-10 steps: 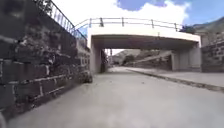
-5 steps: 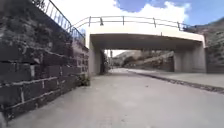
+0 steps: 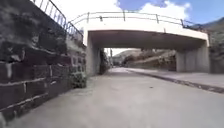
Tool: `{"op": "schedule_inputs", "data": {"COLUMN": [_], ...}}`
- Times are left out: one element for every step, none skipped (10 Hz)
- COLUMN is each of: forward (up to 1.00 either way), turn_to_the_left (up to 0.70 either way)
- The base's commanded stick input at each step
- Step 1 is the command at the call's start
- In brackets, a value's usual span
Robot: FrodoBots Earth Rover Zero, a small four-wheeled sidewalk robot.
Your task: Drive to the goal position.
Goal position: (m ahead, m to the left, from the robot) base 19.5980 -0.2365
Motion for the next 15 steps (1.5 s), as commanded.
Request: {"op": "schedule_inputs", "data": {"forward": [0.7,0.7,0.7,0.7,0.7,0.7,0.7,0.7,0.7,0.7,0.7,0.7,0.7,0.7,0.7], "turn_to_the_left": [0.0,0.0,0.0,0.0,0.0,0.0,0.0,0.0,0.0,0.0,0.0,0.0,0.0,0.0,0.0]}}
